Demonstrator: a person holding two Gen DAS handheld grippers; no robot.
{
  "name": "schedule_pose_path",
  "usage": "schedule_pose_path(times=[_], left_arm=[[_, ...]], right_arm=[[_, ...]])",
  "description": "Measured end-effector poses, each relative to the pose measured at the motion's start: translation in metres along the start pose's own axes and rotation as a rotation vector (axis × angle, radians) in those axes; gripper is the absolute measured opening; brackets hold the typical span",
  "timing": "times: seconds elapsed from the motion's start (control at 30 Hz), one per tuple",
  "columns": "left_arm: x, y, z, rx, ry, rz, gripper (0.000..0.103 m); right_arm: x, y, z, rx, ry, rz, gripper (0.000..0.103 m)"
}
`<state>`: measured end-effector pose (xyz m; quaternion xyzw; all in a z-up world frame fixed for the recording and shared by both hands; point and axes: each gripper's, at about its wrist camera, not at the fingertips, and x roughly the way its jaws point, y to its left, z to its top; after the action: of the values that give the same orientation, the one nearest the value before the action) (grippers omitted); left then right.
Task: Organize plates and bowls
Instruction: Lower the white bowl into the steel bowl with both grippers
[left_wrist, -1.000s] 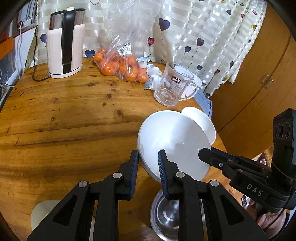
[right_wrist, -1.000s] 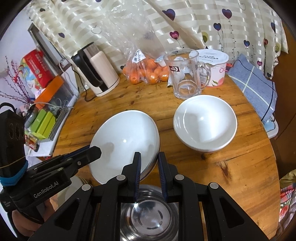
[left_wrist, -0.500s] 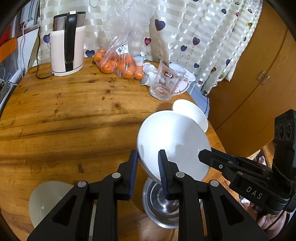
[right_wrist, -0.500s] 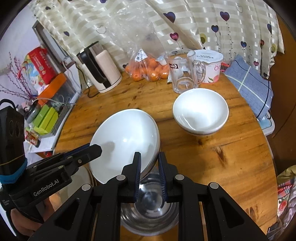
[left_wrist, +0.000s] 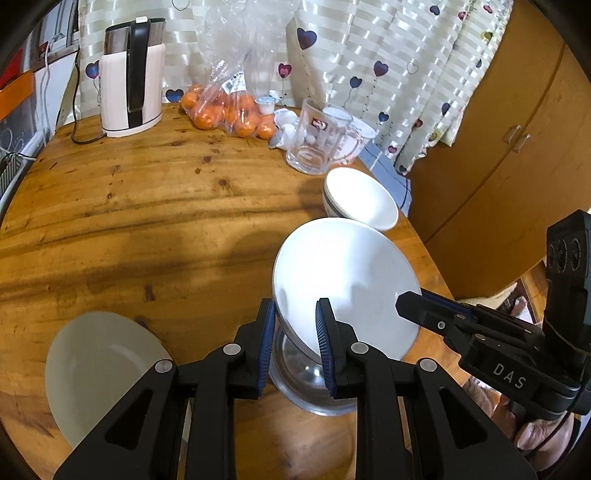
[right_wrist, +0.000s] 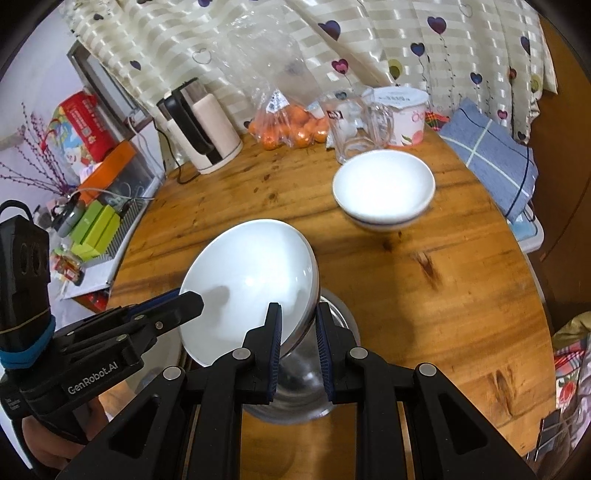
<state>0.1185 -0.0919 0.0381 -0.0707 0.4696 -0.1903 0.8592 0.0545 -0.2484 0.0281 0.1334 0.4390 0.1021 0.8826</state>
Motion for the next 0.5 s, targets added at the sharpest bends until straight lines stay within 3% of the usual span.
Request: schedule_pose_path(times=[0.5], left_arm=[[0.011, -0.008, -0.025, -0.004, 0.049, 0.0, 0.022]], right_arm=[[0.008, -0.016, -0.024, 0.027, 0.06, -0.008, 0.018]])
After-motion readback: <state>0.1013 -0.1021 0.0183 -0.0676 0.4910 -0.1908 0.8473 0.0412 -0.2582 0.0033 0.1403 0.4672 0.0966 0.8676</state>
